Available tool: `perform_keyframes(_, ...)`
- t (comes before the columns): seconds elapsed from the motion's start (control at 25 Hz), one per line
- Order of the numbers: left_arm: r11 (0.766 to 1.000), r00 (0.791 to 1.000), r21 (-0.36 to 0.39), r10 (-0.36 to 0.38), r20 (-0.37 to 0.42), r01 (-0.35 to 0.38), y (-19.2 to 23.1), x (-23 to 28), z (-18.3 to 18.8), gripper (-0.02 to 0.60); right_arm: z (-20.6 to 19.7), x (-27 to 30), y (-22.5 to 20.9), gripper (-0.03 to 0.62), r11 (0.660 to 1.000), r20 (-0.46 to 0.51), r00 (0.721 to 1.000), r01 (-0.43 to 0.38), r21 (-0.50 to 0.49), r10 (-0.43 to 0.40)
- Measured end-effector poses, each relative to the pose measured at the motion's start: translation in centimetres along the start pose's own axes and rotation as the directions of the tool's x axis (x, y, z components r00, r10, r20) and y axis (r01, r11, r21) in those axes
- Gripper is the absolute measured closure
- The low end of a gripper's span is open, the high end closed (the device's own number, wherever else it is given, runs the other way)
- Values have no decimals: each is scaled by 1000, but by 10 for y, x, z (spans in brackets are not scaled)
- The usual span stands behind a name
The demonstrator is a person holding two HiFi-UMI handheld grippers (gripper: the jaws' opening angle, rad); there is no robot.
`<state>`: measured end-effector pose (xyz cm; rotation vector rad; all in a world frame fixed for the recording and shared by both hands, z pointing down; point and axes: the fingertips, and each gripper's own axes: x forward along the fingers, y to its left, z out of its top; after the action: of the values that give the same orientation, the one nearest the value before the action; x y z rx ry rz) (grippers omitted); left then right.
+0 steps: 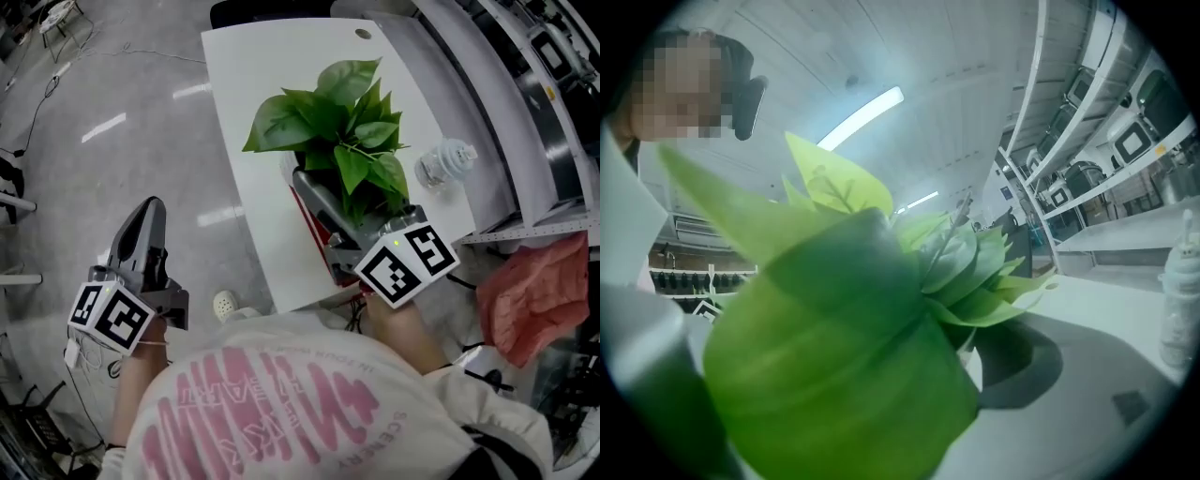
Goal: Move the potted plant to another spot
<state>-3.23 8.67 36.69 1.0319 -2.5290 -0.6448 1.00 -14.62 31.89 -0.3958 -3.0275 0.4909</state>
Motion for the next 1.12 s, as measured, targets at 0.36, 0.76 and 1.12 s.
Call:
perform_keyframes(0.36,999,999,5,-38,12,38,93,-20,78,578,-12,76,66,89,998,12,998,57,-7,-57)
perform_keyframes(0.76,996,996,9,-84,6,84,140,-42,104,578,-25,117,97,89,995,18,996,87,-39,-87)
perform_keyframes(1.12,990,991,-46,-133,15,134,152,-6,137,578,-19,169,77,89,994,-5,995,103,-28,-103)
